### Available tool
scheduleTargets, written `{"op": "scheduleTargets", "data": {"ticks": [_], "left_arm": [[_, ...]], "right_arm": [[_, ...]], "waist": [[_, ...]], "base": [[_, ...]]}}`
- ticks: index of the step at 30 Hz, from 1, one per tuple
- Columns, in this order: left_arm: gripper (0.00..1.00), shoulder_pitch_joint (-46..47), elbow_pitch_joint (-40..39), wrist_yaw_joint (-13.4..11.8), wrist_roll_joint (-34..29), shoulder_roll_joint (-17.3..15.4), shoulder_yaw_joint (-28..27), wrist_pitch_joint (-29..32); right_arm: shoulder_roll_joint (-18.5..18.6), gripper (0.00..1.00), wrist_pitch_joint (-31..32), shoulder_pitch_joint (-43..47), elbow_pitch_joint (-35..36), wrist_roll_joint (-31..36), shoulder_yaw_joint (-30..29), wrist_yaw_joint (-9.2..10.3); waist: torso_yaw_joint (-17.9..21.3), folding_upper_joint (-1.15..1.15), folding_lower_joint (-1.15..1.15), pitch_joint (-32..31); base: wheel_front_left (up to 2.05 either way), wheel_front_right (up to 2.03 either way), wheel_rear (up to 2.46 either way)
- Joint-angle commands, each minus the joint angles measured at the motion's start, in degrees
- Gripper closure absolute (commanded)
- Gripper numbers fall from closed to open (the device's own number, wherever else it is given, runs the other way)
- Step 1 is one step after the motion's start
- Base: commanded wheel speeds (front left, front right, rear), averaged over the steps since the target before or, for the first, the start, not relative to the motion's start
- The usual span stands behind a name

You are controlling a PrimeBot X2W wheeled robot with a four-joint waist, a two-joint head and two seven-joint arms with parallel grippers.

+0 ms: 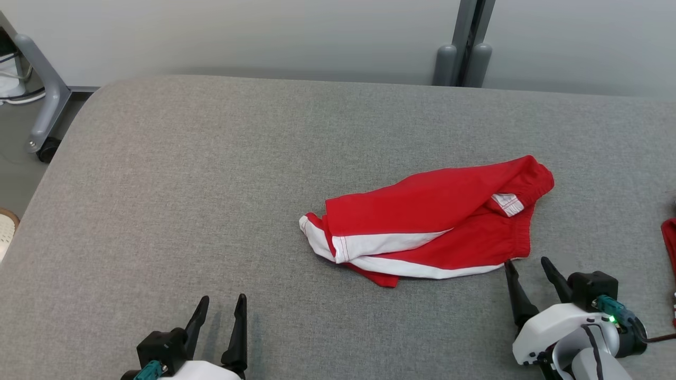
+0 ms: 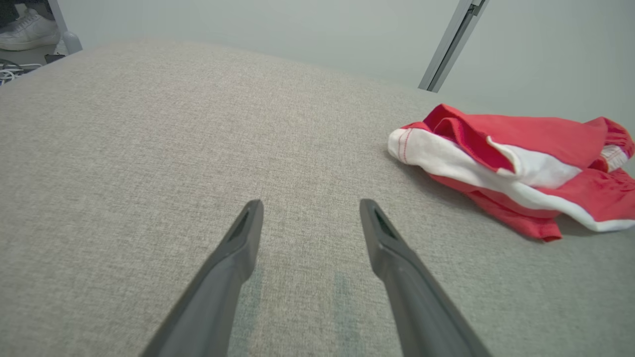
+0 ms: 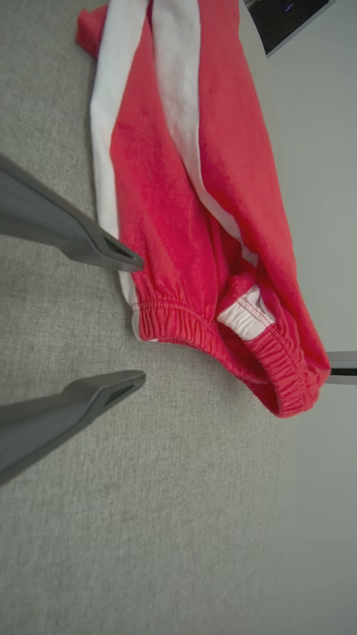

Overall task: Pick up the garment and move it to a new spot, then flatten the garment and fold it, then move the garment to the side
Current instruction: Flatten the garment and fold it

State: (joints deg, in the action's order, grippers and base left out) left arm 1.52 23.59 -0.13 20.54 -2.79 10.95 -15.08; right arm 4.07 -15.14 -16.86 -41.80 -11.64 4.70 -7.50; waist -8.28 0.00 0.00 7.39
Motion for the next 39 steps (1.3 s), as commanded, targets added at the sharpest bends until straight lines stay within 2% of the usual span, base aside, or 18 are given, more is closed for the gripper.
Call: {"op": "scheduleTargets", "data": {"ticks": [1,5,10,11,12,13,17,23,24,25,26,31,36,39], "left_arm": [[0.00,1.0,-0.2,0.0,0.1,-0.2,0.0,-0.1],[0.00,1.2,0.2,0.2,0.0,-0.2,0.2,-0.1],[0.00,1.8,0.1,0.1,0.0,-0.2,0.3,-0.1],[0.00,1.8,0.1,0.1,0.0,-0.2,0.3,-0.1],[0.00,1.7,0.1,0.1,0.0,-0.2,0.3,-0.1],[0.00,1.7,0.1,0.1,0.0,-0.2,0.3,-0.1],[0.00,1.6,-0.1,-0.1,0.1,-0.2,0.2,-0.1],[0.00,0.7,-0.8,0.2,0.2,-0.2,0.3,-0.1],[0.00,0.6,-1.0,0.3,0.3,-0.2,0.4,-0.1],[0.00,0.7,-1.1,0.5,0.3,-0.2,0.7,-0.1],[0.00,0.9,-1.3,0.6,0.5,-0.2,1.0,-0.1],[0.00,2.8,-2.1,1.9,0.8,-0.2,3.7,-0.1],[0.00,5.7,-1.6,4.7,4.0,-0.2,11.3,-0.1],[0.00,7.7,1.0,5.5,7.8,-0.3,16.0,-0.1]], "right_arm": [[0.2,0.00,0.0,0.1,-0.4,-0.6,0.7,0.01],[-0.2,0.00,0.0,-1.5,-1.9,-1.5,0.9,0.01],[-0.4,0.18,0.0,-3.2,-3.3,-1.5,-0.8,0.01],[-0.5,0.30,0.0,-3.7,-3.6,-1.6,-1.1,0.02],[-0.6,0.71,0.0,-3.9,-4.3,-1.9,-1.2,0.01],[-0.6,1.00,0.0,-4.2,-4.7,-2.1,-1.4,0.01],[-0.5,1.00,0.0,-4.8,-3.1,-1.9,-3.4,0.02],[0.9,1.00,0.0,-0.2,1.2,-0.8,-4.3,0.02],[1.1,0.96,0.0,0.3,1.3,-0.3,-4.1,0.02],[1.1,0.61,0.0,0.6,1.6,0.0,-4.5,0.02],[1.1,0.00,0.0,0.8,1.9,0.4,-5.0,0.02],[0.4,0.00,0.0,1.7,4.0,2.0,-6.5,0.01],[-0.5,0.00,0.0,2.6,5.8,2.6,-6.1,0.01],[-0.8,0.00,0.0,2.6,6.4,2.3,-5.3,0.01]], "waist": [[-0.2,0.00,0.00,0.3],[-0.9,0.00,0.00,1.1],[-1.7,0.00,0.00,1.8],[-1.8,0.00,0.00,2.0],[-1.9,0.00,0.00,2.1],[-1.9,0.00,0.00,2.1],[-1.5,0.00,0.00,1.9],[0.6,0.00,0.00,0.1],[1.1,0.00,0.00,-0.2],[1.6,0.00,0.00,-0.3],[2.0,0.00,0.00,-0.4],[3.5,0.00,0.00,-0.5],[5.5,0.00,0.00,-0.3],[6.9,0.00,0.00,0.1]], "base": [[0.00,0.00,0.00],[0.00,0.00,0.00],[0.00,0.00,0.00],[0.00,0.00,0.00],[0.00,0.00,0.00],[0.00,0.00,0.00],[0.00,0.00,0.00],[0.00,0.00,0.00],[0.00,0.00,0.00],[0.00,0.00,0.00],[0.00,0.00,0.00],[0.00,0.00,0.00],[0.00,0.00,0.00],[0.00,0.00,0.00]]}}
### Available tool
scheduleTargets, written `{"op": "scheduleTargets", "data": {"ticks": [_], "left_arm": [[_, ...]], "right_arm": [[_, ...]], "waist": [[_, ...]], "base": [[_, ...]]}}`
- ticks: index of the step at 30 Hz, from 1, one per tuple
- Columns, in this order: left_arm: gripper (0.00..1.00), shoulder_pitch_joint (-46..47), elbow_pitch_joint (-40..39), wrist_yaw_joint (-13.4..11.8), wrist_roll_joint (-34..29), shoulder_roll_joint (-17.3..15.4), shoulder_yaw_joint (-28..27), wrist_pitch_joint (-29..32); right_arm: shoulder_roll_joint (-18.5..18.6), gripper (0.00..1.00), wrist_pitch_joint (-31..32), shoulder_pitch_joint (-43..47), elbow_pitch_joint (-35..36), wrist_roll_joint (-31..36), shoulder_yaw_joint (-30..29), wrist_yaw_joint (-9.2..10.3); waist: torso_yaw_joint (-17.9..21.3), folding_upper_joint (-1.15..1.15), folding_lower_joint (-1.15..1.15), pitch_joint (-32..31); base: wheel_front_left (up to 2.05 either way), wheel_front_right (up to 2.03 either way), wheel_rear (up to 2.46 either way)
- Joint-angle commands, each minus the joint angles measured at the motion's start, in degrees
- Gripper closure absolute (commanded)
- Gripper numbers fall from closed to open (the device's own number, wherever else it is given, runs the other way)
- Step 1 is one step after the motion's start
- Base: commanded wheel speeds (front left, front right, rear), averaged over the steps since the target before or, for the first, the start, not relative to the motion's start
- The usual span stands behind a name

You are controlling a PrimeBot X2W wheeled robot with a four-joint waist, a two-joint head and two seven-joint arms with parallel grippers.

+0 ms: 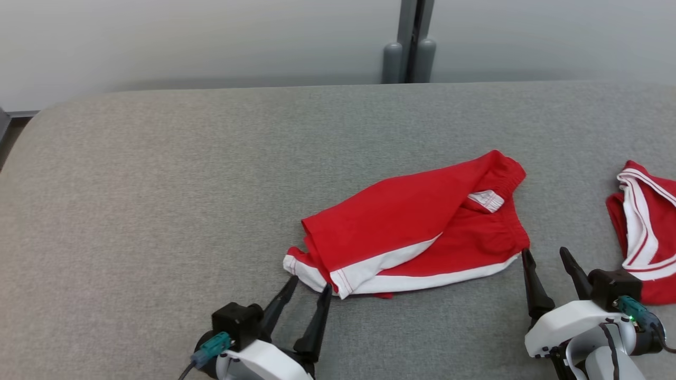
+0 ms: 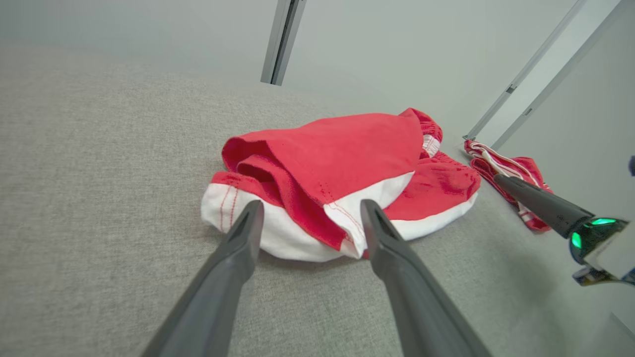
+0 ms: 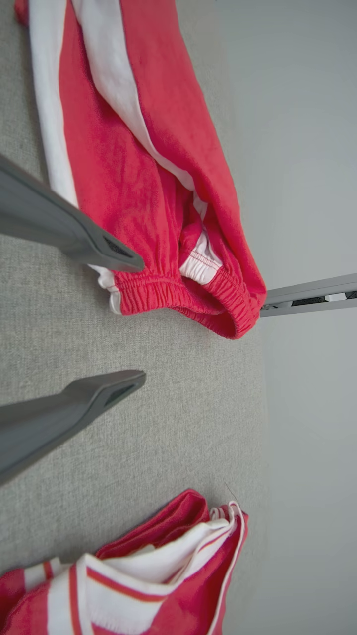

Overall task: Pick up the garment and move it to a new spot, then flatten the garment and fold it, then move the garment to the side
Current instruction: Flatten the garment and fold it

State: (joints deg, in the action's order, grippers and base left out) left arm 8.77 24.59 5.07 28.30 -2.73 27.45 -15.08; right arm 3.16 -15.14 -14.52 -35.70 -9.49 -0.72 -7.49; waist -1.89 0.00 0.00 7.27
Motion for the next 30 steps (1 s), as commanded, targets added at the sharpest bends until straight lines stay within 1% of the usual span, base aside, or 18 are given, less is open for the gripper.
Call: {"op": "scheduleTargets", "data": {"ticks": [1,5,11,12,13,14,17,20,22,24,30], "left_arm": [[0.00,1.3,0.9,0.4,1.2,-0.4,0.9,-0.1],[0.00,3.8,4.2,0.7,3.9,-0.3,5.4,-0.1],[0.00,5.7,6.9,0.7,6.1,-0.3,7.9,-0.1],[0.38,6.2,7.0,0.6,6.1,-0.3,8.0,-0.1],[0.38,6.6,6.8,0.3,5.9,-0.3,7.8,-0.1],[1.00,6.9,6.5,0.0,5.7,-0.3,7.3,-0.1],[1.00,7.7,4.7,-1.2,4.1,-0.3,5.2,-0.1],[1.00,9.1,2.1,-2.1,2.0,-0.3,1.4,-0.1],[1.00,11.1,1.9,-2.5,0.3,-0.4,-1.5,-0.1],[1.00,13.9,3.5,-2.9,-1.7,-0.5,-4.8,-0.1],[1.00,23.3,11.1,-2.0,-6.8,-3.2,-12.2,-0.1]], "right_arm": [[0.1,0.00,0.0,0.2,0.4,0.1,0.4,0.00],[0.0,0.00,0.0,-0.6,0.6,-0.2,1.0,0.00],[-0.1,0.00,0.0,-0.8,0.9,-0.5,0.8,0.00],[-0.1,0.00,0.0,-0.9,1.0,-0.5,0.8,0.00],[-0.1,0.00,0.0,-0.8,1.0,-0.4,0.7,0.00],[-0.1,0.00,0.0,-0.8,1.0,-0.4,0.7,0.00],[-0.1,0.00,0.0,-0.9,1.0,-0.6,0.7,0.00],[-0.1,0.00,0.0,-1.2,1.1,-0.9,1.1,0.00],[-0.1,0.00,0.0,-1.3,1.1,-1.1,1.3,0.00],[-0.1,0.00,0.0,-1.5,1.0,-1.3,1.7,0.00],[0.0,0.00,0.0,-2.3,0.8,-2.1,3.2,0.00]], "waist": [[1.0,0.00,0.00,0.4],[2.7,0.00,0.00,1.0],[4.1,0.00,0.00,2.0],[4.2,0.00,0.00,2.1],[4.3,0.00,0.00,2.2],[4.3,0.00,0.00,2.4],[4.5,0.00,0.00,2.7],[4.8,0.00,0.00,3.0],[5.0,0.00,0.00,3.1],[5.3,0.00,0.00,3.3],[6.9,0.00,0.00,4.1]], "base": [[0.00,0.00,0.00],[0.00,0.00,0.00],[0.00,0.00,0.00],[0.00,0.00,0.00],[0.00,0.00,0.00],[0.00,0.00,0.00],[0.00,0.00,0.00],[0.00,0.00,0.00],[0.00,0.00,0.00],[0.00,0.00,0.00],[0.00,0.00,0.00]]}}
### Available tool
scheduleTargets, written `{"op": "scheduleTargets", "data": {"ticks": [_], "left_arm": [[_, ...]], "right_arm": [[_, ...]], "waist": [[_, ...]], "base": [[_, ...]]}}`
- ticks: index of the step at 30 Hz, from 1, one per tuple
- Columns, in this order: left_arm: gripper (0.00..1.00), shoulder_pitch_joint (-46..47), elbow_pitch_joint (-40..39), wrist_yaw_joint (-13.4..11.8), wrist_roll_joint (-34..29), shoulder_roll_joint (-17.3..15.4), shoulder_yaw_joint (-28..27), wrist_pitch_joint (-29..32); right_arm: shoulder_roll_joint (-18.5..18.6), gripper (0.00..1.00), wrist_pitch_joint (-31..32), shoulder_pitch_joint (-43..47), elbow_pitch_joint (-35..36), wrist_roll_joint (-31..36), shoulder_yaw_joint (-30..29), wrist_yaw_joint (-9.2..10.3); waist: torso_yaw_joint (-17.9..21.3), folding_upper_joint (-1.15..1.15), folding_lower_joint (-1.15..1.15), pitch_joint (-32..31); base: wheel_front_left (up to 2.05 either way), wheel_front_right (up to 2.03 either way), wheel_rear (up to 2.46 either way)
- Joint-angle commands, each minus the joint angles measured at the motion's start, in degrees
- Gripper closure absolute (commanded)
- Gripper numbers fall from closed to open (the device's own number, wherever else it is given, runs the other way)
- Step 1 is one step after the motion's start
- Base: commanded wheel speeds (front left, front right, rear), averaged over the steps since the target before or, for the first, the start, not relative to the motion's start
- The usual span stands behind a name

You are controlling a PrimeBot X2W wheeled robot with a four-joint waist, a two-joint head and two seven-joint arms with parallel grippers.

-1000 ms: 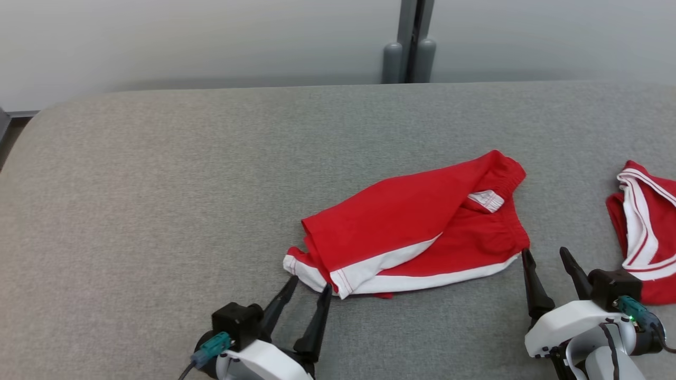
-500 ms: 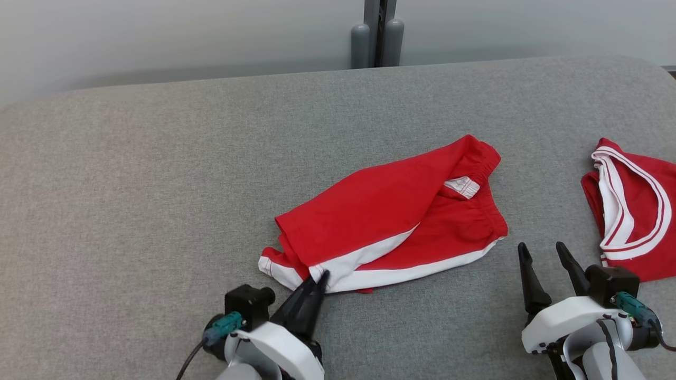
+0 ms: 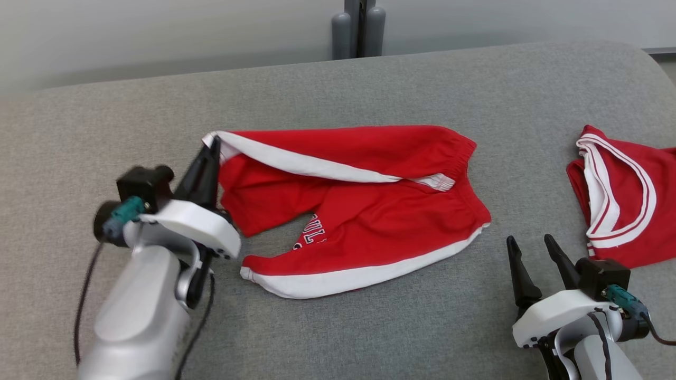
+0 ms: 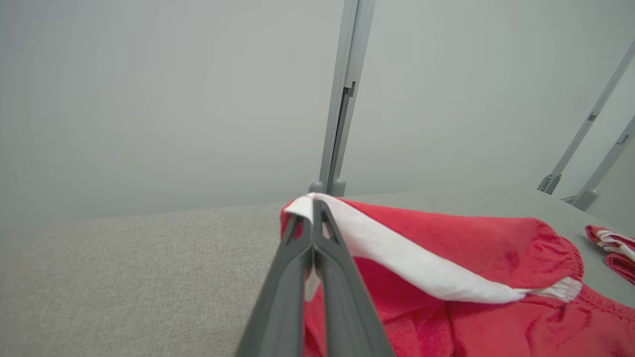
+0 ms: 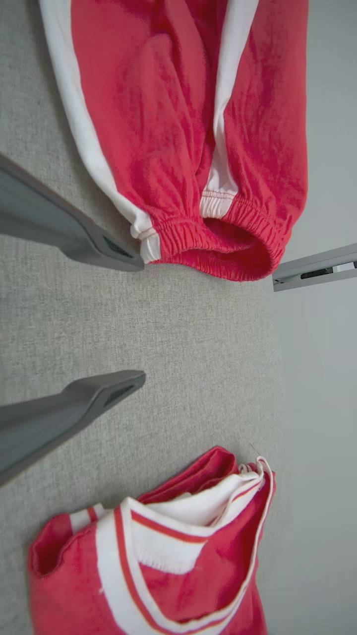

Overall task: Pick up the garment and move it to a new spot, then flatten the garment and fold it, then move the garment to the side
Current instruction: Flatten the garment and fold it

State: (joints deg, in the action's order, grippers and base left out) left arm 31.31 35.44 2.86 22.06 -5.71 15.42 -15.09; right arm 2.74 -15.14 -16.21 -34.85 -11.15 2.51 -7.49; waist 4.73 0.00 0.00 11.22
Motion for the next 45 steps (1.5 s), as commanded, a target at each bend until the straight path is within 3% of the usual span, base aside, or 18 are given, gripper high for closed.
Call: {"op": "scheduleTargets", "data": {"ticks": [1,2,3,4,9,12,18,28,45], "left_arm": [[1.00,2.1,1.8,0.2,-1.0,-0.7,-1.0,-0.1],[0.87,3.4,3.0,0.0,-1.4,-1.2,-2.2,-0.1],[0.87,3.4,3.0,0.0,-1.4,-1.2,-2.2,-0.1],[0.00,4.6,6.2,-1.0,-2.3,-2.2,-4.2,-0.1],[0.00,4.3,10.8,-2.2,-3.0,-2.3,-7.7,-0.1],[0.00,0.0,11.4,-1.1,-4.0,-1.4,-8.8,-0.1],[0.00,-11.6,4.2,0.4,-5.6,1.7,-12.0,-0.1],[0.00,-26.5,-7.2,-1.2,-5.1,2.7,-11.0,-0.1],[0.00,-36.2,-15.7,-1.3,-9.3,2.7,-11.6,-0.1]], "right_arm": [[0.4,0.00,0.0,-0.6,0.0,-0.5,0.1,0.00],[0.4,0.00,0.0,-0.7,0.0,-0.5,0.2,0.00],[0.4,0.00,0.0,-0.7,0.0,-0.5,0.2,0.00],[0.4,0.00,0.0,-0.8,0.0,-0.7,0.6,0.00],[0.4,0.00,0.0,-0.7,0.1,-1.3,1.1,0.00],[0.3,0.00,0.0,0.1,0.5,-1.8,1.5,0.00],[0.4,0.00,0.0,2.3,1.6,-1.7,2.5,0.00],[0.3,0.00,0.0,6.1,3.6,-2.1,2.5,0.00],[0.4,0.00,0.0,10.6,7.5,-0.8,1.2,0.00]], "waist": [[0.4,0.00,0.00,0.3],[0.6,0.00,0.00,0.4],[0.6,0.00,0.00,0.4],[0.9,0.00,0.00,0.5],[1.4,0.00,0.00,-0.2],[1.1,0.00,0.00,-1.3],[-0.8,0.00,0.00,-5.0],[-3.8,0.00,0.00,-9.4],[-6.5,0.00,0.00,-12.3]], "base": [[0.00,0.00,0.00],[0.00,0.00,0.00],[0.00,0.00,0.00],[0.00,0.00,0.00],[0.00,0.00,0.00],[0.00,0.00,0.00],[0.00,0.00,0.00],[0.00,0.00,0.00],[0.00,0.00,0.00]]}}
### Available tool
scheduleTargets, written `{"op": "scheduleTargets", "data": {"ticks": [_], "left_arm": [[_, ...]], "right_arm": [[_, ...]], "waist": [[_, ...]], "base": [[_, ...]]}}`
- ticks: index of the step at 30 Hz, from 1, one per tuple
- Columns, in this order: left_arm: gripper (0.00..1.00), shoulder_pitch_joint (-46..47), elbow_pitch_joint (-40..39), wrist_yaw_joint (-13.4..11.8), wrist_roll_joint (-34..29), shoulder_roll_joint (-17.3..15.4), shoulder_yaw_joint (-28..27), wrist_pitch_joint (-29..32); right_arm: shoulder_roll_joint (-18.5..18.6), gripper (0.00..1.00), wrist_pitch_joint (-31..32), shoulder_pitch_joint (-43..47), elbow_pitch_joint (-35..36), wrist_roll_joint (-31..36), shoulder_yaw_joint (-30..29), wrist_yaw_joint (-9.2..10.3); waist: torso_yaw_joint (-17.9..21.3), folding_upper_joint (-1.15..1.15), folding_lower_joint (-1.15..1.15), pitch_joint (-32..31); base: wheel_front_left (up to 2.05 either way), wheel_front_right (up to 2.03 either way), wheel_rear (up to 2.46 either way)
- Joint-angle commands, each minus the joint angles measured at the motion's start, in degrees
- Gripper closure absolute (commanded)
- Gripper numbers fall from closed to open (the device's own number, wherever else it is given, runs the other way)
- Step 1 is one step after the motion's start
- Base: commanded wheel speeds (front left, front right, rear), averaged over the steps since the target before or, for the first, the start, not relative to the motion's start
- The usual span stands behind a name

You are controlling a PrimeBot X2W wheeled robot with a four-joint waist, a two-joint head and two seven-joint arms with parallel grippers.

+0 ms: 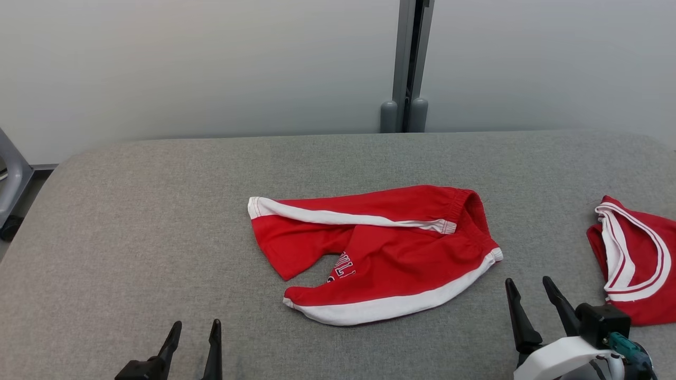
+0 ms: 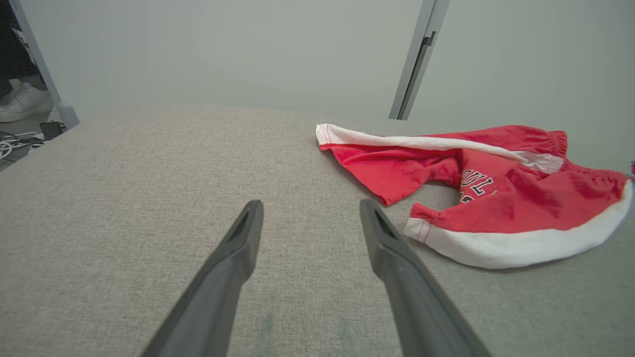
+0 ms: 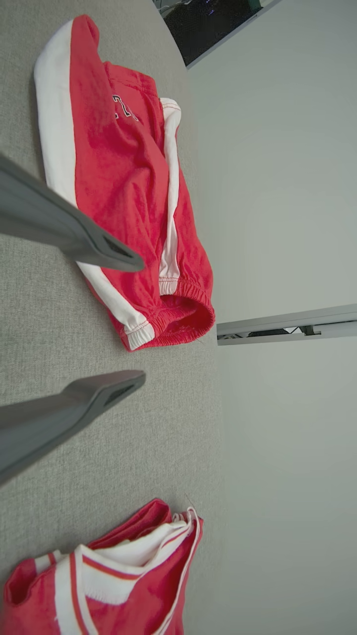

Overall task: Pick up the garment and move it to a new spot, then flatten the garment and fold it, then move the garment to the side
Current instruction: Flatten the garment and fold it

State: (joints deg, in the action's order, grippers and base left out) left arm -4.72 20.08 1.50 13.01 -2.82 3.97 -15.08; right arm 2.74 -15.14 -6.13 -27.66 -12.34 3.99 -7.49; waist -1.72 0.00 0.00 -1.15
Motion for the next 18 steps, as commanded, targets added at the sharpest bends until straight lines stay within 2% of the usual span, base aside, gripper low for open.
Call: {"op": "scheduleTargets", "data": {"ticks": [1,7,14,18], "left_arm": [[0.00,-0.2,-0.4,0.1,-0.7,-0.2,-0.1,-0.1],[0.00,0.9,-0.1,-0.3,-0.7,-0.2,1.0,-0.1],[0.00,3.9,2.6,0.6,0.1,-0.2,4.3,-0.1],[0.00,6.7,4.3,1.6,1.8,-0.2,6.7,-0.1]], "right_arm": [[0.4,0.00,0.0,0.7,0.1,0.4,-0.5,0.00],[0.4,0.00,0.0,0.4,-0.3,1.4,-0.4,0.00],[0.4,0.00,0.0,-1.0,-1.2,6.3,-0.8,0.01],[0.4,0.00,0.0,-2.2,-1.0,6.5,-1.0,0.00]], "waist": [[0.0,0.00,0.00,0.1],[0.3,0.00,0.00,0.5],[1.3,0.00,0.00,2.8],[2.2,0.00,0.00,5.6]], "base": [[0.00,0.00,0.00],[0.00,0.00,0.00],[0.00,0.00,0.00],[0.00,0.00,0.00]]}}
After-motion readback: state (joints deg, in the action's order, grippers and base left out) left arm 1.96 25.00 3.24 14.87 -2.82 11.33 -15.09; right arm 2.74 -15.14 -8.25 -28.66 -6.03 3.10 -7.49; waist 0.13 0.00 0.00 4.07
